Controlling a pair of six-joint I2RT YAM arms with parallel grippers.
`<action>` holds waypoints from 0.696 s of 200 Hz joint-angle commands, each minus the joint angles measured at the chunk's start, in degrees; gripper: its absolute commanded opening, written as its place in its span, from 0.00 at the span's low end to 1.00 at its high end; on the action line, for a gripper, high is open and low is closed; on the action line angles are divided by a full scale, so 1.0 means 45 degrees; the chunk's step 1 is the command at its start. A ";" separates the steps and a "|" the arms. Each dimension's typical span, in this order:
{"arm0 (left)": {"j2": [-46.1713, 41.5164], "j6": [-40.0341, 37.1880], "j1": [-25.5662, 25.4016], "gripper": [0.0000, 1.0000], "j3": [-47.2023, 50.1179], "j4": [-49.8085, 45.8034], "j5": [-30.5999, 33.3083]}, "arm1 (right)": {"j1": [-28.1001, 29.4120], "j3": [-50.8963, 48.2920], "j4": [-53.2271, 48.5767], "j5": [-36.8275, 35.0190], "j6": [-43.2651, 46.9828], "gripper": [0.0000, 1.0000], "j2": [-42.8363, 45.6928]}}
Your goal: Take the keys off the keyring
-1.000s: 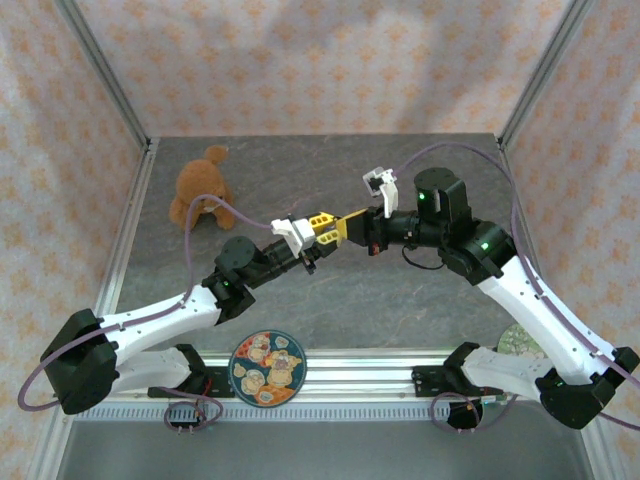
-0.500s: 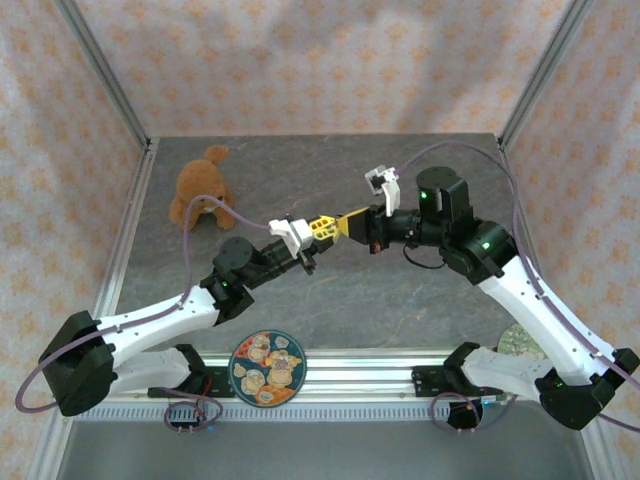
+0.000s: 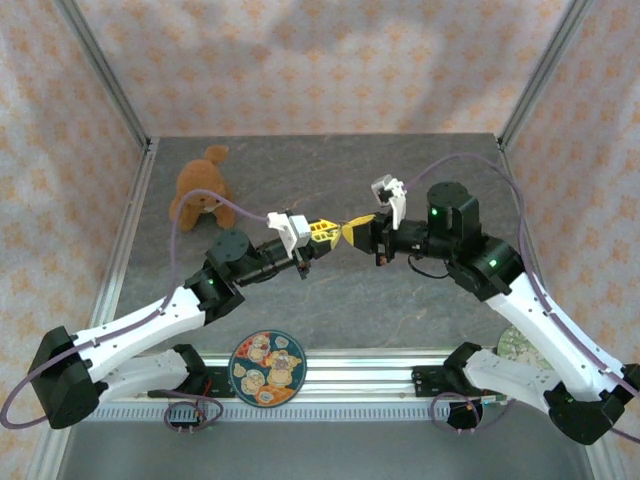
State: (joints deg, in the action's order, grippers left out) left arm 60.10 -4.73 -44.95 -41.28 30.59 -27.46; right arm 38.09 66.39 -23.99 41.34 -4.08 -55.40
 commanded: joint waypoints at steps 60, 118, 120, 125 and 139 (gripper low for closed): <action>-0.0721 0.1387 0.1421 0.00 -0.1684 -0.3434 -0.0601 | -0.0104 -0.1904 0.2535 -0.0633 0.3683 0.00 0.2313; -0.0713 0.1535 0.1721 0.00 -0.2367 -0.4336 -0.1046 | 0.0149 -0.2504 0.2972 -0.0034 0.5604 0.00 0.2795; -0.0717 0.1529 0.1740 0.00 -0.2384 -0.4375 -0.1046 | 0.0160 -0.2524 0.2973 -0.0033 0.5695 0.00 0.2825; -0.0723 0.1521 0.1782 0.00 -0.2421 -0.4424 -0.1091 | 0.0169 -0.2563 0.2978 -0.0011 0.5840 0.00 0.2874; -0.0666 0.1540 0.1919 0.00 -0.2604 -0.4650 -0.1246 | 0.0233 -0.2691 0.2951 0.0176 0.6363 0.00 0.2964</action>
State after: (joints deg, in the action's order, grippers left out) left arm 59.70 0.64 -41.80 -50.24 12.51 -39.16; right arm 39.40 54.81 -10.66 41.60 18.26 -47.11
